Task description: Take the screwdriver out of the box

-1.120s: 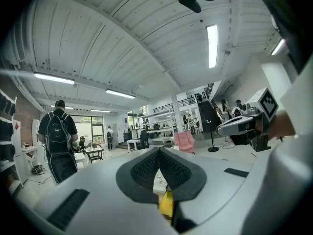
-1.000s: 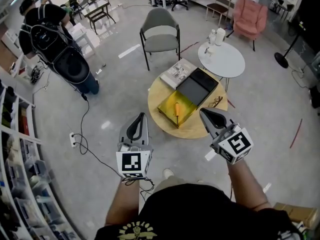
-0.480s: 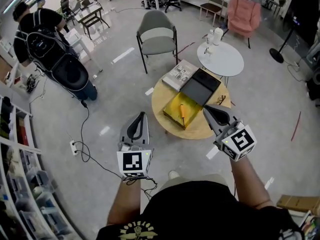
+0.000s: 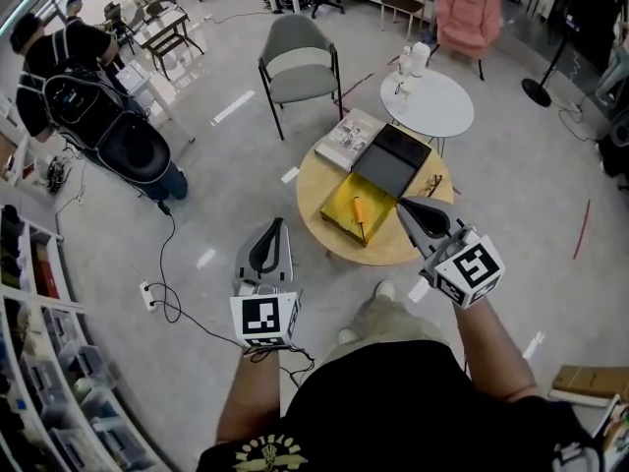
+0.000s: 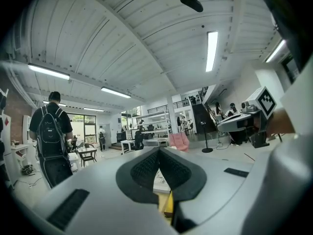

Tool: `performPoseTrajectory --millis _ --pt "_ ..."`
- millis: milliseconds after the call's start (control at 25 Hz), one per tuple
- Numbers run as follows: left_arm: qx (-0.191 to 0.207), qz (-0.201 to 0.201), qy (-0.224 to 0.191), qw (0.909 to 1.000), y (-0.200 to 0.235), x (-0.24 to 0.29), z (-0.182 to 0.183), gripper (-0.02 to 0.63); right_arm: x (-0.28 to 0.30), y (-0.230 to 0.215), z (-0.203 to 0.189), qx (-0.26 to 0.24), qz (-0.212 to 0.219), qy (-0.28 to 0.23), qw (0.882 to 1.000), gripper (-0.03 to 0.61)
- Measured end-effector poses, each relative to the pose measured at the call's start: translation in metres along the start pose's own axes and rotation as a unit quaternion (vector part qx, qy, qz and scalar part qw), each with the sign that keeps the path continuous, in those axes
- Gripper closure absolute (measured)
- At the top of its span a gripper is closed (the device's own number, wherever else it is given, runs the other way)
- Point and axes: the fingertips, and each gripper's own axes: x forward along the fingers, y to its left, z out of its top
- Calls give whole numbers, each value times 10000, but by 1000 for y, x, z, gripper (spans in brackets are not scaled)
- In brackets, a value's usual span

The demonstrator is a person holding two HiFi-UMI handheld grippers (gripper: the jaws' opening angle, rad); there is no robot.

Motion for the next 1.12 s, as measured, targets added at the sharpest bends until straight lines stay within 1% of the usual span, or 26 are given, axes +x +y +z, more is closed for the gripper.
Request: performPoseTrajectory --millis 160,240,480,760,960,1120 --pt "-48 114 58 9999 8 -2 -6 600 7 0 -3 -17 73 -86 9999 563" --pt "-50 170 67 9998 12 -3 -8 600 11 2 -5 -21 138 -11 9999 563" --pt "-68 285 76 9995 17 15 -8 600 28 -10 -5 11 248 -47 9997 563" --pt "31 164 163 9997 17 46 -13 600 54 -33 -21 137 291 133 9994 563" --pt "90 177 241 9995 15 69 -16 600 68 -52 -35 309 337 356 9983 563" --pt "11 93 352 9993 12 83 -31 600 84 -65 -50 409 318 513 9973 563"
